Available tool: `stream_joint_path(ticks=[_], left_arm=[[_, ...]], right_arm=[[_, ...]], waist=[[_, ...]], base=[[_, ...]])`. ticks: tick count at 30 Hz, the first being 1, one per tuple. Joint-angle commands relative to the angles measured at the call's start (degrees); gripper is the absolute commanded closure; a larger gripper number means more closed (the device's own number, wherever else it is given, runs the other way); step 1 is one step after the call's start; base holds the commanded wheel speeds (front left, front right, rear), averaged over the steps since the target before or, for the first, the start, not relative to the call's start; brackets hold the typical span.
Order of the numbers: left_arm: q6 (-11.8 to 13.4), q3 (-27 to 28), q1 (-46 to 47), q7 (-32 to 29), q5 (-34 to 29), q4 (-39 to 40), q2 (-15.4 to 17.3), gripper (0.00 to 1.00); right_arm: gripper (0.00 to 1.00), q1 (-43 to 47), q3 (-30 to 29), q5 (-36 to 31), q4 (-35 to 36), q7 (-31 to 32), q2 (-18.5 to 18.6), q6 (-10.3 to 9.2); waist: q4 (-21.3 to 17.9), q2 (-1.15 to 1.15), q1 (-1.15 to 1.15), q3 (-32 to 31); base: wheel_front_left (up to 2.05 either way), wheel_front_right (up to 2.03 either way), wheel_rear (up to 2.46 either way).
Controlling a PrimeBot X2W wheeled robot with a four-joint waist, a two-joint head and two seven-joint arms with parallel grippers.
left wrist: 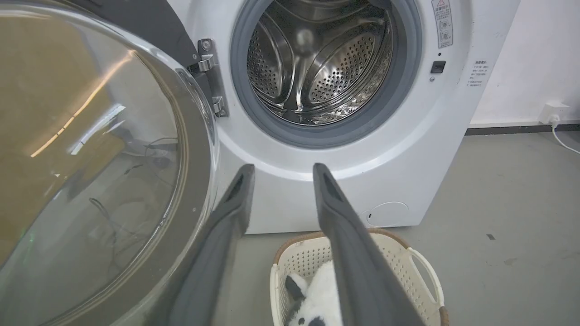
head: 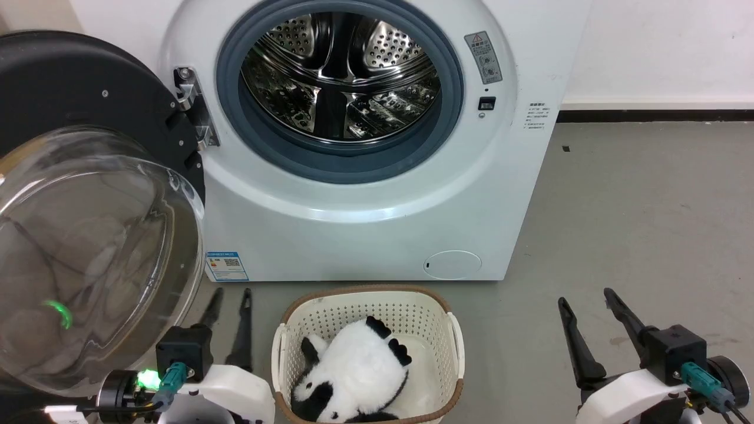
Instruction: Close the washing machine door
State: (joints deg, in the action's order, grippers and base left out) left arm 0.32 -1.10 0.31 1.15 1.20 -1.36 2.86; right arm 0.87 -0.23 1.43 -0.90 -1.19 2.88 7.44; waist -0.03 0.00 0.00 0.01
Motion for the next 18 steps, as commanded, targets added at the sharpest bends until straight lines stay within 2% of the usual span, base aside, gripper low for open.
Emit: stream_joint_path(ticks=[1, 12, 18], left_arm=[[-0.2, -0.3, 0.3, 0.6, 0.4, -0.3, 0.0, 1.0], [-0.5, -1.4, 0.6, 2.0, 1.3, -1.0, 0.0, 1.0], [-0.6, -2.0, 0.7, 2.8, 2.4, -1.2, 0.0, 1.0]], right_arm=[[0.0, 0.4, -0.2, 0.5, -0.3, -0.5, 0.0, 0.01], [0.0, 0.7, -0.5, 1.5, -1.1, -1.9, 0.0, 0.01], [0.0, 0.9, -0.7, 2.0, -1.2, -2.7, 0.0, 0.01]], waist=[[0.0, 0.0, 0.0, 0.0], [0.9, 0.0, 0.0, -0.1], [2.6, 0.0, 0.0, -0.1]], base=[[0.0, 0.0, 0.0], [0.0, 0.0, 0.0], [0.0, 0.0, 0.0]])
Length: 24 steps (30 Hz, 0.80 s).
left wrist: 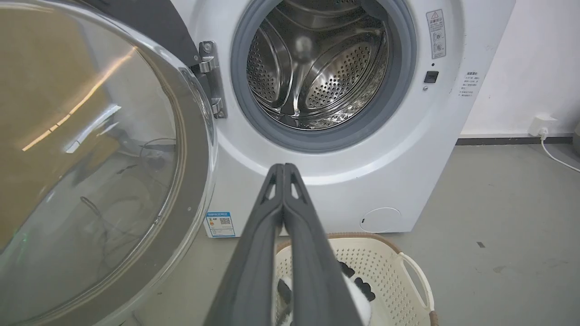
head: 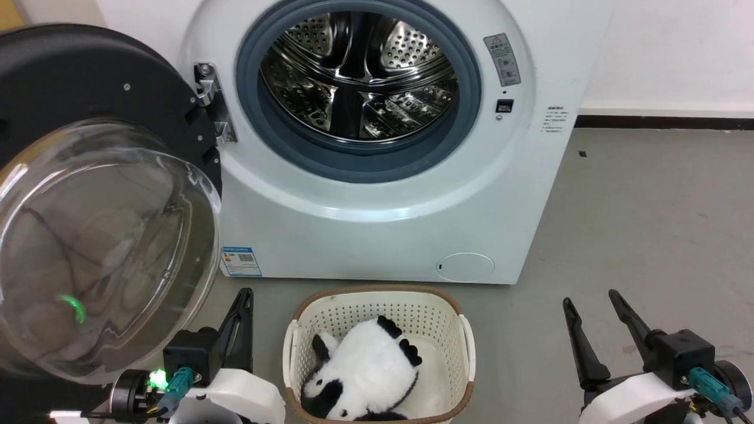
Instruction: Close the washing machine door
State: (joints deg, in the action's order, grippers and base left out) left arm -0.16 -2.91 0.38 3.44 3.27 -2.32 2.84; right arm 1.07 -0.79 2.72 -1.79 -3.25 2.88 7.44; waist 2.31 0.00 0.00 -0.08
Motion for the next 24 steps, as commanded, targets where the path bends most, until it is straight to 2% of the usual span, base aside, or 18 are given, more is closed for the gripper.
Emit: stream_joint_path(ticks=[1, 24], left_arm=[[-0.1, -0.2, 0.6, 0.6, 0.5, -0.2, 0.0, 1.0], [-0.3, -1.4, 1.0, 3.3, 4.5, -0.4, 0.0, 1.0]], right_arm=[[0.0, 0.7, -0.1, 0.8, -0.3, -0.7, 0.0, 0.01], [0.0, 1.7, -0.7, 2.1, 0.8, -2.4, 0.0, 0.02]], waist=[[0.6, 0.0, 0.0, 0.0], [10.3, 0.0, 0.0, 0.4]], base=[[0.0, 0.0, 0.0], [0.0, 0.0, 0.0]])
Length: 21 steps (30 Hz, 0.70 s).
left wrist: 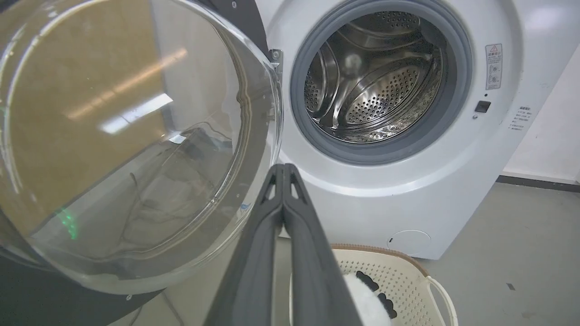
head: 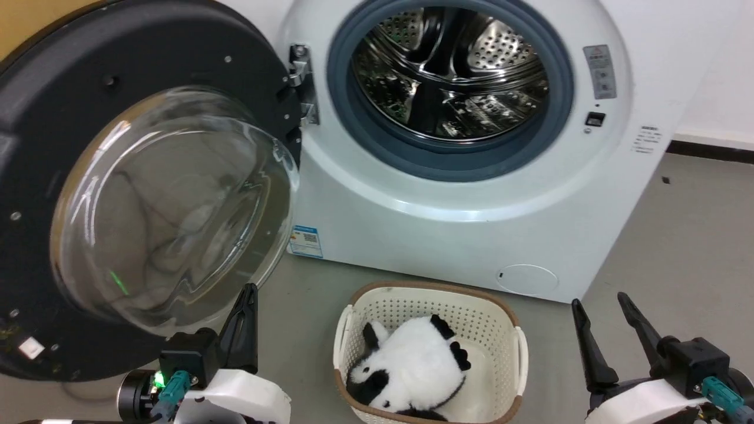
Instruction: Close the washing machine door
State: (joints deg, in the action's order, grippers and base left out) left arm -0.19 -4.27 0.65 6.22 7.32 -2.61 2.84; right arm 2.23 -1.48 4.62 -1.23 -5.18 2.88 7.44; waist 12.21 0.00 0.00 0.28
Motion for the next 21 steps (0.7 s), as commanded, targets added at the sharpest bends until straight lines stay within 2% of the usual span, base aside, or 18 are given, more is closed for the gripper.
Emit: stream_joint_path(ticks=[1, 12, 18, 21], left_arm=[[-0.3, -0.1, 0.8, 0.6, 0.6, 0.0, 0.0, 1.0], [-0.3, 1.7, 0.4, 1.9, 3.4, 3.6, 0.0, 1.0], [-1.1, 3.9, 0.5, 2.6, 9.3, 8.6, 0.0, 1.0], [-2.3, 5.1, 1.1, 3.1, 14.6, 11.4, 0.0, 1.0]], right_arm=[[0.0, 0.5, -0.1, 0.2, 0.3, -0.5, 0.0, 0.02], [0.0, -0.9, 1.0, 0.8, 0.0, -0.9, 0.0, 0.02], [0.0, -1.3, 1.1, 1.1, -0.5, -1.3, 0.0, 0.03], [0.0, -1.5, 1.0, 1.2, -0.7, -1.5, 0.0, 0.03]], waist=[[0.9, 0.0, 0.0, 0.1], [4.1, 0.0, 0.0, 1.2], [5.8, 0.0, 0.0, 1.7], [6.9, 0.0, 0.0, 1.9]], base=[[0.0, 0.0, 0.0], [0.0, 0.0, 0.0], [0.0, 0.0, 0.0], [0.0, 0.0, 0.0]])
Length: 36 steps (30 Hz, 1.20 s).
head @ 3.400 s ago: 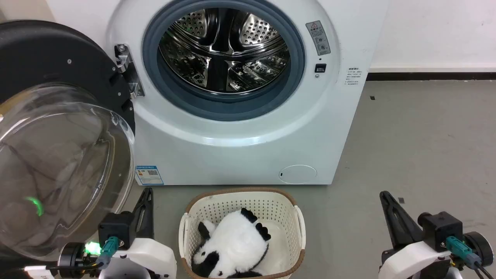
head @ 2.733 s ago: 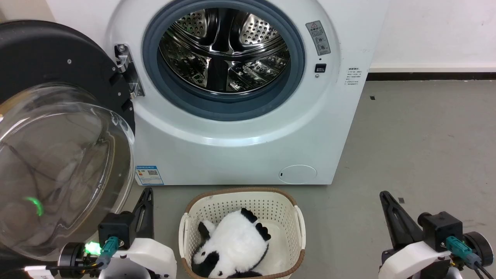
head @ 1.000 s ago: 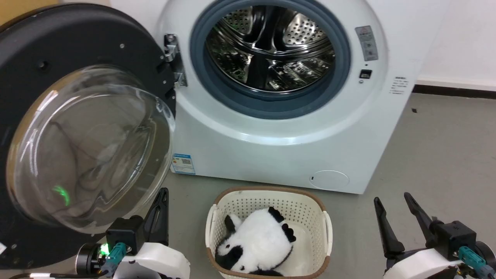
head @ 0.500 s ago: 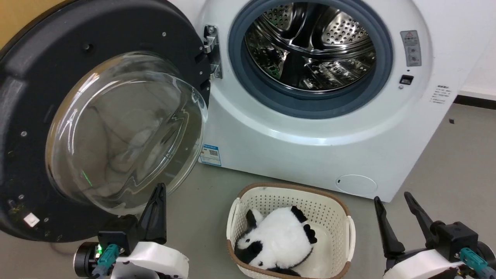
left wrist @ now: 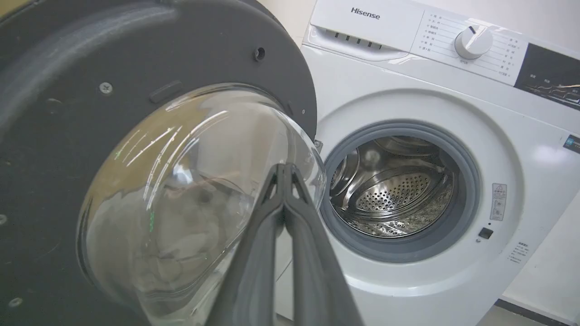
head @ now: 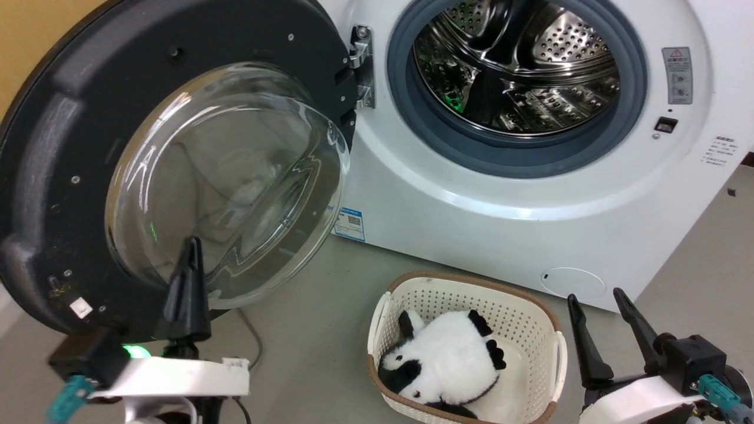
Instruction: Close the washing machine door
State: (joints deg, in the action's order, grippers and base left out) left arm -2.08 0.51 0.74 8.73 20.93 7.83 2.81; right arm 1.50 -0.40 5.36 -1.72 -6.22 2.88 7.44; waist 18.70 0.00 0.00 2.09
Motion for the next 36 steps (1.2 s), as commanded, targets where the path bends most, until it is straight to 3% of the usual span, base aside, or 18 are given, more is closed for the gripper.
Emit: stream_joint_path(ticks=[1, 9, 17, 22, 26, 33, 36], left_arm=[[-0.8, 0.6, 1.3, 0.7, 2.9, 1.9, 0.1, 1.0], [-2.5, 6.2, 5.7, 0.3, 22.3, 12.2, 1.2, 1.0], [1.4, 20.6, 14.1, -3.0, 44.9, 14.2, 7.6, 1.0], [5.2, 28.7, 21.2, -4.5, 54.3, 8.6, 15.0, 1.0], [7.3, 31.7, 26.1, -5.5, 57.9, 1.8, 21.4, 1.0], [8.6, 31.0, 33.9, -7.8, 62.4, -13.5, 29.8, 1.0], [8.6, 29.8, 36.2, -8.6, 63.5, -18.0, 31.3, 1.0]], right_arm=[[0.0, -0.7, -0.1, 0.6, -0.3, -0.5, 0.0, 0.03], [0.0, -0.6, -0.4, 1.3, -0.7, -1.1, 0.0, 0.03], [0.0, -0.8, -0.7, 1.8, -1.0, -1.6, 0.0, 0.03], [0.0, -1.0, -0.9, 2.1, -1.1, -1.9, 0.0, 0.04], [0.0, -0.9, -1.2, 2.4, -1.1, -2.3, 0.0, 0.04], [0.0, -0.5, -2.0, 3.1, -0.9, -2.7, 0.0, 0.04], [0.0, -0.4, -2.4, 3.2, -0.7, -2.8, 0.0, 0.04]], waist=[[0.7, 0.0, 0.0, 0.2], [2.8, 0.0, 0.0, 0.6], [4.9, 0.0, 0.0, 1.3], [6.0, 0.0, 0.0, 1.9], [6.9, 0.0, 0.0, 2.4], [8.3, 0.0, 0.0, 3.3], [8.7, 0.0, 0.0, 3.6]], base=[[0.0, 0.0, 0.0], [0.0, 0.0, 0.0], [0.0, 0.0, 0.0], [0.0, 0.0, 0.0], [0.0, 0.0, 0.0], [0.0, 0.0, 0.0], [0.0, 0.0, 0.0]])
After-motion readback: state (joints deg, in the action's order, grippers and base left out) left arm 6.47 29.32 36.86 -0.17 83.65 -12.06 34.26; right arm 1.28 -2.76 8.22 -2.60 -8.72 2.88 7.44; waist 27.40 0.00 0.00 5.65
